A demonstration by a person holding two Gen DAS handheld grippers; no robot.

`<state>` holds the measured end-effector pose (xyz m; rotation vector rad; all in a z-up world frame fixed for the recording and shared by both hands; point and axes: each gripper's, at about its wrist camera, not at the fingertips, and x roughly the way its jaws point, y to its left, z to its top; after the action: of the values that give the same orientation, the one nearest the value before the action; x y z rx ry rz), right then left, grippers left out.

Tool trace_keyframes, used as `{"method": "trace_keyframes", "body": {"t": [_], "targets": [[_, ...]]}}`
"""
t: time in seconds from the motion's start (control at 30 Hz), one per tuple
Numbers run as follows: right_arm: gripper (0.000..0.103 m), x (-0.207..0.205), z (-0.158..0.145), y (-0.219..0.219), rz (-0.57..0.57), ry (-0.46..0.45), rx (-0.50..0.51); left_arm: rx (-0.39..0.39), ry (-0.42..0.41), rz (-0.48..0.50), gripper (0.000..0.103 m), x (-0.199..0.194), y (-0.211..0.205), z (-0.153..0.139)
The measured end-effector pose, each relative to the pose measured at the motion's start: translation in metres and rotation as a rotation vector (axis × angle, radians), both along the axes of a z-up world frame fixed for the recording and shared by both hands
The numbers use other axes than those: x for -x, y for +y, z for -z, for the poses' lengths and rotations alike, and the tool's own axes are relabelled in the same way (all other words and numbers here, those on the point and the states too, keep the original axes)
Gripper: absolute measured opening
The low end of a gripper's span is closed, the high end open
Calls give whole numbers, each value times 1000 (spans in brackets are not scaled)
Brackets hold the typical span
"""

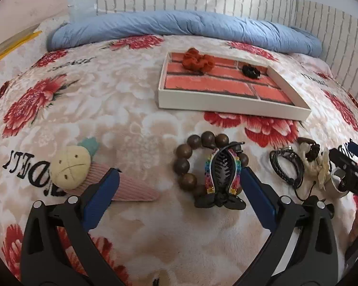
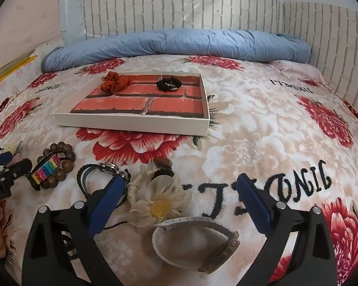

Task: Organize jewelry
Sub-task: 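Move both tools back toward the remaining jewelry, then grasp the rainbow claw clip with the left tool while the right tool grasps a brown bead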

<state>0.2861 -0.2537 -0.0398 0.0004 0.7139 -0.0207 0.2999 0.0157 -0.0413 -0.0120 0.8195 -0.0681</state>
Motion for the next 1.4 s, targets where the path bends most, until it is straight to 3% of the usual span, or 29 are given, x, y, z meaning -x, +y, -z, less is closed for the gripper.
{"method": "trace_keyframes", "body": {"t": [0.13,0.2,0.5,0.93,1.4], "targets": [[82,-14,0,3,4,5,30,6,19,1,98,-6,1,3],[69,-23,2,2,0,28,18,10,38,3,98,-10,1,7],[36,-41,17,4,-22,108,-20,17,57,53,98,-13,-8,11],[24,-44,24,5,-53,145,-83,30,86,85,96,-16,-14,17],[20,-52,17,7,-89,173,-74,68,145,127,68,-18,-20,25]]}}
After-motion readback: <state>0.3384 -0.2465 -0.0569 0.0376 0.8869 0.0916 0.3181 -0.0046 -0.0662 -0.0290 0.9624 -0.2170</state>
